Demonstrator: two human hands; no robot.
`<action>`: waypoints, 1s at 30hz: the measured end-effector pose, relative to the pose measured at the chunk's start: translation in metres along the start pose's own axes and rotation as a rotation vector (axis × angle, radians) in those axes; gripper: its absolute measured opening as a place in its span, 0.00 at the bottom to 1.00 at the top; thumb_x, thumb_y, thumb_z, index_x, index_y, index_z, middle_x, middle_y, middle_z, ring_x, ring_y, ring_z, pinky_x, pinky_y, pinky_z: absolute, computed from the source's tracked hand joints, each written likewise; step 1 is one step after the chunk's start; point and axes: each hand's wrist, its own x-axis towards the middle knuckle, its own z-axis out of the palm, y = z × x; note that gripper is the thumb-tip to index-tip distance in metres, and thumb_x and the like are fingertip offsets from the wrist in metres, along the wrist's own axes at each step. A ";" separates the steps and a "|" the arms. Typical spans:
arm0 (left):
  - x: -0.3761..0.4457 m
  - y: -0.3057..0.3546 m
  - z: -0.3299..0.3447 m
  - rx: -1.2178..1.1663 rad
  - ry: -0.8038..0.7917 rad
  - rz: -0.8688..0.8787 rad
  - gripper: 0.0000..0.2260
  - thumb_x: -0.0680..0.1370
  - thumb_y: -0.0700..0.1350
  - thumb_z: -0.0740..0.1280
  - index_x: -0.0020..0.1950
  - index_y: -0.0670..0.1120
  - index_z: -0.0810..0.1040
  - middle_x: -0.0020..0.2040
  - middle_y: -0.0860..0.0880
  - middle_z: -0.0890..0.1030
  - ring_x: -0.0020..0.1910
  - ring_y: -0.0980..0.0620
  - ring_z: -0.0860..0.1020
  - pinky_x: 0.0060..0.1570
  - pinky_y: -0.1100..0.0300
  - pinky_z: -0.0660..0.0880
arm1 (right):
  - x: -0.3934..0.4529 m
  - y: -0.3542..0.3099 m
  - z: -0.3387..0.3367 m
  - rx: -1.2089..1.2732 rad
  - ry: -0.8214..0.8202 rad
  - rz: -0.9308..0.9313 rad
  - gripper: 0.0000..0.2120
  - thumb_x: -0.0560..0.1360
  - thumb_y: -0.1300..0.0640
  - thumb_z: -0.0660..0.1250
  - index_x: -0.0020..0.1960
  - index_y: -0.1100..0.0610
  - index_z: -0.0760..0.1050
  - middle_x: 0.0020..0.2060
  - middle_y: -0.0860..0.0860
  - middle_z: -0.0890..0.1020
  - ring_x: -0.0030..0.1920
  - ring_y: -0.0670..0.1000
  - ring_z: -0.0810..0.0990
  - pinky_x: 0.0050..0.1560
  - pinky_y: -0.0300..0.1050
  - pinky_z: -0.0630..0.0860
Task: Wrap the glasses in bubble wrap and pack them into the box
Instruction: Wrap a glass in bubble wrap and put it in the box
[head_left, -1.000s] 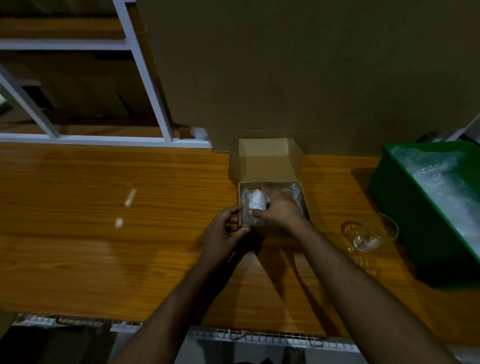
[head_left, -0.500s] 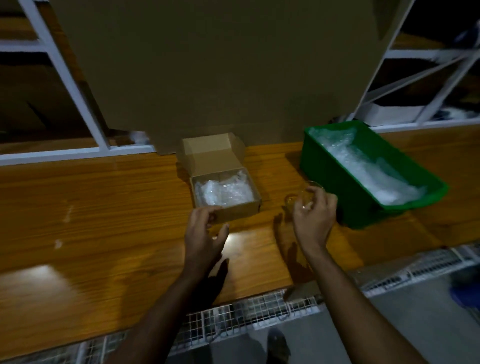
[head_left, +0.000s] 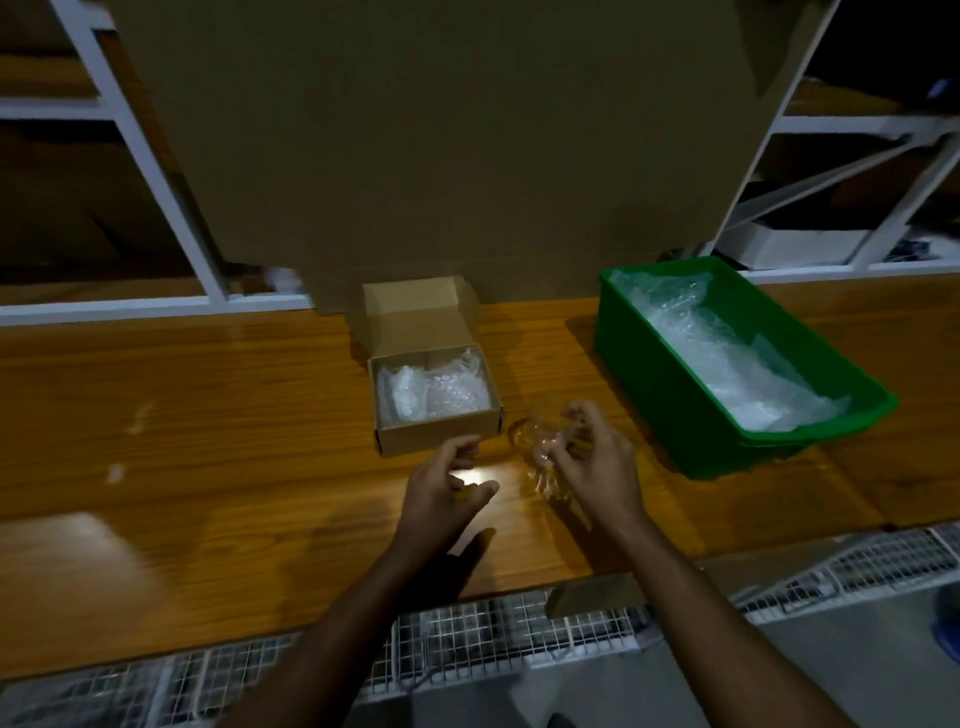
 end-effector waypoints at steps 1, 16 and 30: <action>-0.002 0.000 -0.001 -0.016 -0.004 -0.032 0.27 0.72 0.44 0.78 0.69 0.53 0.74 0.58 0.58 0.80 0.56 0.63 0.78 0.46 0.71 0.74 | -0.008 -0.008 0.005 0.071 -0.049 0.017 0.24 0.73 0.56 0.76 0.63 0.47 0.69 0.52 0.39 0.77 0.47 0.36 0.80 0.38 0.34 0.81; -0.036 0.010 -0.028 0.014 0.210 -0.156 0.22 0.73 0.52 0.77 0.63 0.62 0.74 0.51 0.64 0.81 0.49 0.63 0.81 0.45 0.65 0.80 | -0.030 -0.047 0.055 0.236 -0.306 0.021 0.45 0.66 0.55 0.82 0.75 0.45 0.59 0.59 0.46 0.80 0.54 0.36 0.78 0.45 0.26 0.75; -0.044 0.004 -0.004 -0.155 0.282 -0.276 0.32 0.67 0.43 0.80 0.66 0.57 0.72 0.57 0.56 0.80 0.54 0.54 0.81 0.48 0.50 0.82 | 0.157 0.051 -0.163 -0.440 -0.077 0.484 0.16 0.77 0.56 0.71 0.63 0.60 0.79 0.52 0.62 0.83 0.49 0.61 0.83 0.52 0.58 0.82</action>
